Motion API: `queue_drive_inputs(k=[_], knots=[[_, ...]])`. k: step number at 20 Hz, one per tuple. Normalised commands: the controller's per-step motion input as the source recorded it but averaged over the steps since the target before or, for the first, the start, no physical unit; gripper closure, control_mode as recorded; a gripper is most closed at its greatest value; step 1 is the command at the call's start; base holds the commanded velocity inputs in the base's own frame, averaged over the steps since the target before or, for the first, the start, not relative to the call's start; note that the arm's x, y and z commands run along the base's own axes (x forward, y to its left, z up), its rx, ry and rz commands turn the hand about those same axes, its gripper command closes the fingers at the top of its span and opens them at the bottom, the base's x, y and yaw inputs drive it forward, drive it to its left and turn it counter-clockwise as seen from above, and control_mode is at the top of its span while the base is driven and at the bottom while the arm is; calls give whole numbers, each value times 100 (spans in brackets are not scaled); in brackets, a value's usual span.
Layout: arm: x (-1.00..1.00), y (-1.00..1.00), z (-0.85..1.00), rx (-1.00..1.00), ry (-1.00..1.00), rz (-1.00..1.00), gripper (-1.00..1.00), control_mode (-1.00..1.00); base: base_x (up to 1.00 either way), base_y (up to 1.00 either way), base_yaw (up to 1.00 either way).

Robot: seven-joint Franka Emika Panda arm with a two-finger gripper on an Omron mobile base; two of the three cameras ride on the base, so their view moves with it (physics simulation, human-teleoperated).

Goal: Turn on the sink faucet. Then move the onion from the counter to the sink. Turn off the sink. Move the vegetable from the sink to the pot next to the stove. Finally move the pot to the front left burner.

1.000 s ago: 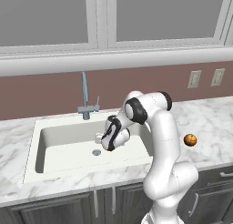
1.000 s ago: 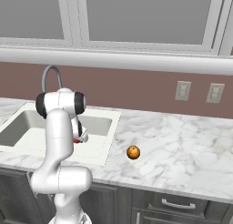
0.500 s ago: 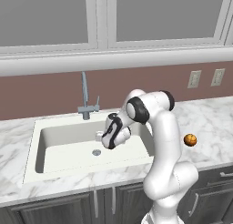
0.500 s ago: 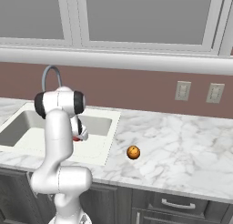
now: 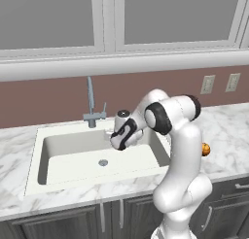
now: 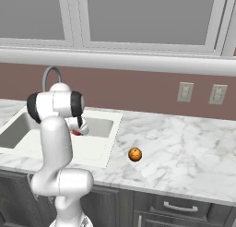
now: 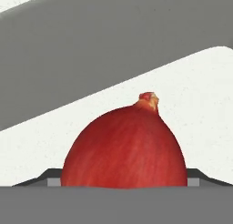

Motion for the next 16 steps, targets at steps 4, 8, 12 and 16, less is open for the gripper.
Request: queue_drive_inputs(k=[4,8,12,16], knots=[[-13,-10,73,-4,1,-14,100,-100,0,0,0],[-25,-17,62,-2,3,-14,100,-100,0,0,0],[-37,-25,44,-1,4,-9,100,-100,0,0,0],[-44,-27,27,-1,7,-4,100,-100,0,0,0]])
